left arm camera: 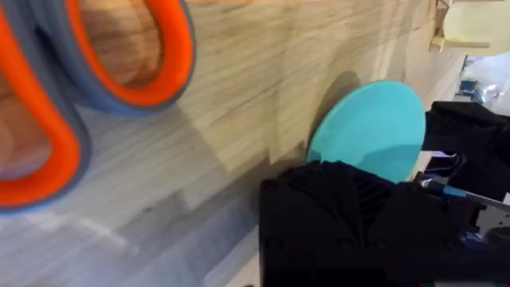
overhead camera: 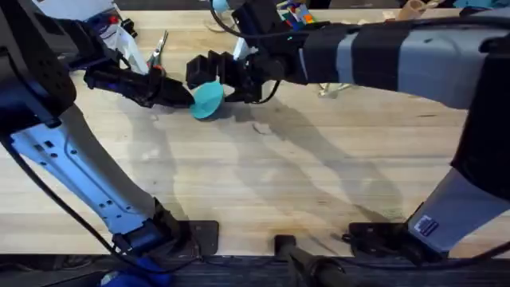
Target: Pick up the plates from the table one by one and place each into a slot on the dish rack.
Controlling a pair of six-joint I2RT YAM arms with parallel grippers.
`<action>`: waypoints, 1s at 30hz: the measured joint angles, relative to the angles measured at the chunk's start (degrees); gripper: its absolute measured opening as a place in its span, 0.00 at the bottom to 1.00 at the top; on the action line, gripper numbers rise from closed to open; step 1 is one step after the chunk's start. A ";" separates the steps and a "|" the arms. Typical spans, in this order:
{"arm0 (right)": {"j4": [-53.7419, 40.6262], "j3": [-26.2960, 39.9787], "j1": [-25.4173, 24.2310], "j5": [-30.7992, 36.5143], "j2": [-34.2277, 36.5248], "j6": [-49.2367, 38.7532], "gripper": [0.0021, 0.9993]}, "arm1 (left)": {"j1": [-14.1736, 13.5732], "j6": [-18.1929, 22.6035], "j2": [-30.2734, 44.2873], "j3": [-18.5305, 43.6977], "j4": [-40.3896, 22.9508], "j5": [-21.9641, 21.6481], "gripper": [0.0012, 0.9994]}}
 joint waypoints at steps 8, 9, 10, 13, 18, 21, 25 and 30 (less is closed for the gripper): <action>4.51 -0.04 0.36 0.26 3.17 3.70 0.99 | 0.00 0.00 -0.01 -0.02 0.00 0.02 0.04; 4.63 -0.04 0.36 0.38 3.37 4.05 0.99 | 0.00 0.00 -0.01 0.00 0.00 0.02 0.04; 4.76 -0.04 0.36 0.47 3.49 4.18 0.99 | 0.00 0.00 0.01 -0.01 0.02 0.02 0.04; 5.22 -0.04 0.36 1.19 3.50 4.82 0.99 | 0.00 0.00 0.00 -0.02 0.10 0.02 0.04; 5.54 -0.04 0.36 1.80 3.50 5.06 0.99 | -0.02 0.00 -0.01 -0.02 0.15 0.02 0.04; 5.54 -0.04 0.45 1.97 3.48 5.06 0.99 | -0.02 0.00 -0.01 -0.02 0.15 0.04 0.04; 5.56 -0.04 0.97 1.97 3.50 5.14 0.97 | 0.00 -0.02 -0.01 -0.02 0.15 0.04 0.04; 5.61 -0.04 1.49 2.01 3.50 5.27 0.82 | 0.00 -0.20 -0.01 -0.02 0.15 0.04 0.04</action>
